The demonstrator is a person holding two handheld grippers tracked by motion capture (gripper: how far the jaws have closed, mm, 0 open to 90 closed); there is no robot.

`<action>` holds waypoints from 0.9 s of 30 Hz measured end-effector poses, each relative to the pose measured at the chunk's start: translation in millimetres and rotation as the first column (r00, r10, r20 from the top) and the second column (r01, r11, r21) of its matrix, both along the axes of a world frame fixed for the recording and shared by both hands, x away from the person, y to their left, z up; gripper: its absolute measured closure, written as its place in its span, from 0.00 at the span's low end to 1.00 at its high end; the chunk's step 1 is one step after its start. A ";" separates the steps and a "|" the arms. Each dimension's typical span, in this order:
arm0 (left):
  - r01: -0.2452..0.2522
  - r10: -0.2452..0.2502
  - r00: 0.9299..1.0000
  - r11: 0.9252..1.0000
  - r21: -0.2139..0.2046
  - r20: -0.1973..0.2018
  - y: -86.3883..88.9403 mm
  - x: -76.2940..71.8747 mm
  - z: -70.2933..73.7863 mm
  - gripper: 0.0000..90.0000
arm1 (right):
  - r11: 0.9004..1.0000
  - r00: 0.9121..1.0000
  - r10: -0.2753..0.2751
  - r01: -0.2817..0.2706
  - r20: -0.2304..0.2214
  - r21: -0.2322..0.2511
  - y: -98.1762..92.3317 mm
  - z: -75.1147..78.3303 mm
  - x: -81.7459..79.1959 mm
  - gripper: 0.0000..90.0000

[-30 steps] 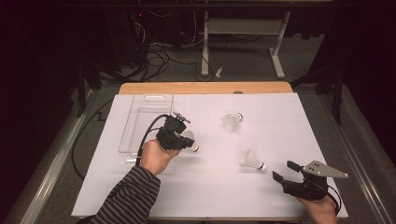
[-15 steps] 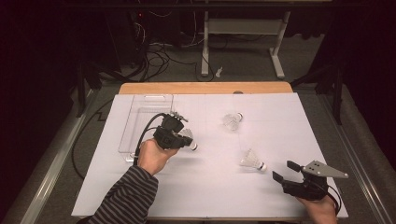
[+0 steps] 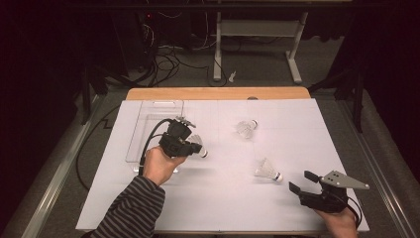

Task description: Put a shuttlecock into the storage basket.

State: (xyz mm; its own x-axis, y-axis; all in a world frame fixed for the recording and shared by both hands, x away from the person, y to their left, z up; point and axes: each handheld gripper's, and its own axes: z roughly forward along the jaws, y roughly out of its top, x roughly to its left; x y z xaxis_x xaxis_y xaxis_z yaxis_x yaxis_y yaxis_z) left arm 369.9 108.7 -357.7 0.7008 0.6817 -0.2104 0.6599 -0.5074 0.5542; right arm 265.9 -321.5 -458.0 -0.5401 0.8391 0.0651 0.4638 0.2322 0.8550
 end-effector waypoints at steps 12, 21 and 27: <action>-0.012 0.013 1.000 1.000 -0.006 0.005 7.3 -0.1 4.3 0.99 | 1.000 1.000 -0.002 0.002 -0.001 0.000 -0.2 -0.2 0.0 0.30; -0.025 0.025 1.000 1.000 -0.014 0.013 13.3 -0.2 8.0 0.99 | 1.000 1.000 -0.002 0.002 -0.002 -0.001 -0.2 -0.1 0.0 0.30; -0.032 0.032 0.999 0.999 -0.012 0.019 15.5 -0.6 9.0 0.99 | 1.000 1.000 -0.001 0.001 -0.001 -0.002 -0.1 -0.2 0.1 0.30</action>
State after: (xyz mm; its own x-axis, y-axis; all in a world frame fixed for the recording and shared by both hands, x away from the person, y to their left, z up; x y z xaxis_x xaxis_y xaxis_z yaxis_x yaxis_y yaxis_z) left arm 369.3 124.2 -348.7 0.6826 0.7012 -0.2058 0.6651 -0.4794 0.5726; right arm 266.0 -321.6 -458.2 -0.5391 0.8398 0.0642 0.4649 0.2331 0.8541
